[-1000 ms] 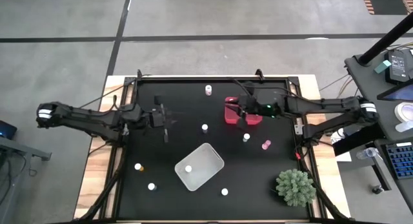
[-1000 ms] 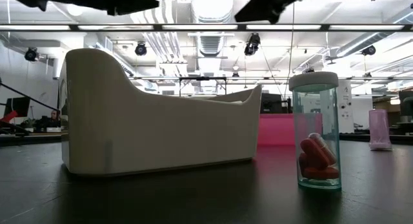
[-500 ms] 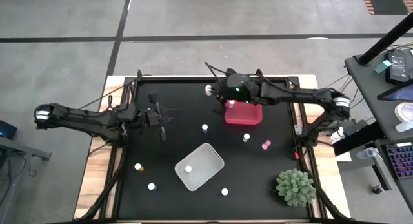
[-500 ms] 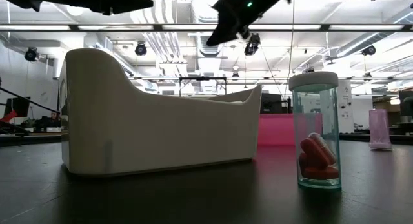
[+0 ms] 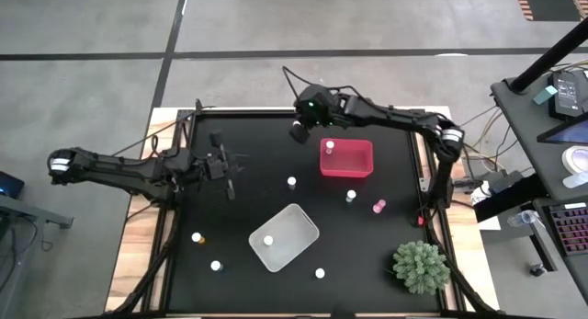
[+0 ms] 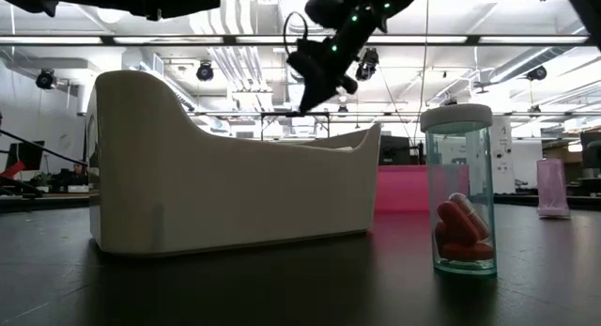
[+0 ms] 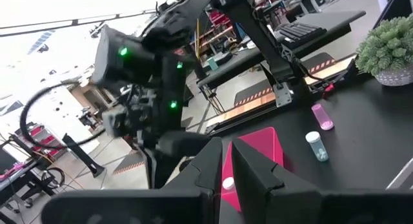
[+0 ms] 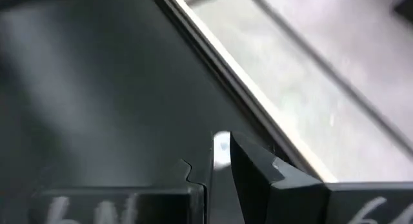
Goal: Pick and place medicine bottles into bin by pill shape (circle, oval)
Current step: Put the transparent capsule bottle into the white bin
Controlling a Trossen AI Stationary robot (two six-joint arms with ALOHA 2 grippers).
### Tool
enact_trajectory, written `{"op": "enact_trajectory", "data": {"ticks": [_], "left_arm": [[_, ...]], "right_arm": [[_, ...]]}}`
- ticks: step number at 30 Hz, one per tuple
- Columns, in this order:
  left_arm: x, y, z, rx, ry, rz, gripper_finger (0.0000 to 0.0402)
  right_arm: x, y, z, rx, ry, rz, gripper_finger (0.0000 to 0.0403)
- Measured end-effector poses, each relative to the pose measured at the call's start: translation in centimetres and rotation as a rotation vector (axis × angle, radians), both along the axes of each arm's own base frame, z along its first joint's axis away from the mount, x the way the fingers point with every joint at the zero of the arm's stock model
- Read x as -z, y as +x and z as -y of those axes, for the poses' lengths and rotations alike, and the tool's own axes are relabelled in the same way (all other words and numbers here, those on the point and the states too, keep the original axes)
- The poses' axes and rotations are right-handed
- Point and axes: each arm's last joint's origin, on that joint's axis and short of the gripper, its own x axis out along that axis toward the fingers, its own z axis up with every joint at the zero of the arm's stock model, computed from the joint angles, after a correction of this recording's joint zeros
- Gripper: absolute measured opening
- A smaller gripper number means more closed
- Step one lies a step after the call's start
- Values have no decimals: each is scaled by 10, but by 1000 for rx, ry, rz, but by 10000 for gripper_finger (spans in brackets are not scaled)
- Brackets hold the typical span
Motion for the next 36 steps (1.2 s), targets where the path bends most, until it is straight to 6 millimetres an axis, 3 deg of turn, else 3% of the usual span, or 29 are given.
{"op": "enact_trajectory", "data": {"ticks": [8,20,30,36], "left_arm": [[1,1,0,0,0,-3,17],[1,1,0,0,0,-7,17],[1,1,0,0,0,-5,17],[1,1,0,0,0,-5,17]], "right_arm": [[21,6,24,101,169,-196,43],[49,36,54,59,289,-245,53],[55,40,65,101,307,-238,163],[70,42,70,124,326,-252,219]]}}
